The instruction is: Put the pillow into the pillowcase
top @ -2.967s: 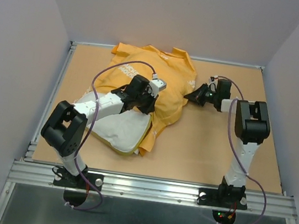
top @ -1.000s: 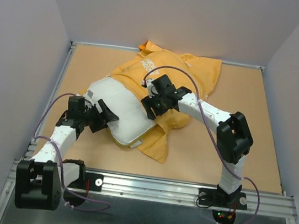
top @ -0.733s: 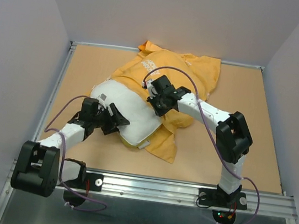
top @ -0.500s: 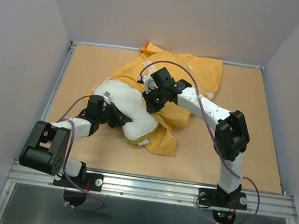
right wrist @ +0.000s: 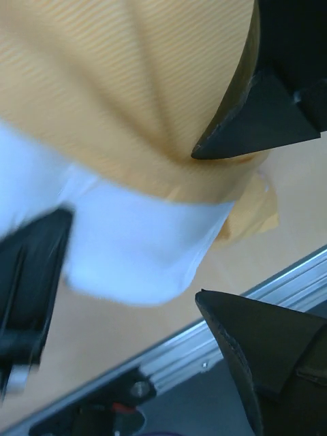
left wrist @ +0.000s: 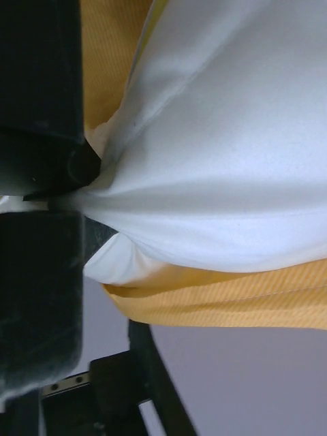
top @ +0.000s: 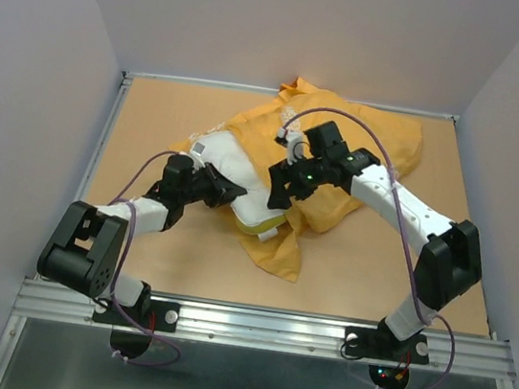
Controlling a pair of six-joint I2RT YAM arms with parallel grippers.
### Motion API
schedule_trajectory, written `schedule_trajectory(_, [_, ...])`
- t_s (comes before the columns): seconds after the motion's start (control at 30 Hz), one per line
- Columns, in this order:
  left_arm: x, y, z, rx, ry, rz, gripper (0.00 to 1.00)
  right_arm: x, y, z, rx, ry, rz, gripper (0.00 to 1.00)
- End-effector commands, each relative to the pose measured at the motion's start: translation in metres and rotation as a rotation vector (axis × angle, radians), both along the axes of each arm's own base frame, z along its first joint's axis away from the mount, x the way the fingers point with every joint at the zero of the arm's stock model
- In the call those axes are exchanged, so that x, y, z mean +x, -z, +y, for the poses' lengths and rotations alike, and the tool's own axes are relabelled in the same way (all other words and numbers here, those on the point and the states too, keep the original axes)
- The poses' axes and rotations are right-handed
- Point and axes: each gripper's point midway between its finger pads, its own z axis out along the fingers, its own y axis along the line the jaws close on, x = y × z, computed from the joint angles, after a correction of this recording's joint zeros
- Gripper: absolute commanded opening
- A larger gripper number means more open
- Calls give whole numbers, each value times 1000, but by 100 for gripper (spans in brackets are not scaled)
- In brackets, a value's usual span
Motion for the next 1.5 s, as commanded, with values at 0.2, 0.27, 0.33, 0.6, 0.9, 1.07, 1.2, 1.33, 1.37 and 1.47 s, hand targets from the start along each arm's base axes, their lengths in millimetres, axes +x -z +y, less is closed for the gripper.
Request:
schedule_trajectory(0.2, [12,-40,-49,40,71,-259,16,-5,41,-145,-277,338,22,90])
schedule_trajectory(0.27, [31,-47,-70,33,100,-294,16,-11,50,-160,-341,343,12,90])
schedule_trajectory(0.33, [42,-52,-90,35,139,-325,17,-16,65,-177,-427,331,-4,90])
schedule_trajectory(0.6, [87,-70,-163,-23,247,-421,39,-23,108,-220,-653,381,41,89])
schedule_trajectory(0.9, [47,-52,-80,142,365,-384,70,6,129,-272,-695,558,97,86])
schedule_trajectory(1.07, [48,-62,-14,275,341,-441,72,9,159,-250,-626,548,221,87])
schedule_trajectory(1.2, [62,-82,31,440,318,-572,74,7,149,-225,-475,504,275,89])
schedule_trajectory(1.33, [72,-82,66,565,293,-603,74,-2,107,-227,-401,467,172,95])
schedule_trajectory(1.37, [75,-82,79,580,269,-604,73,-4,98,-224,-376,459,158,96])
schedule_trajectory(1.47, [82,-78,97,630,255,-616,74,-10,71,-204,-236,414,133,100])
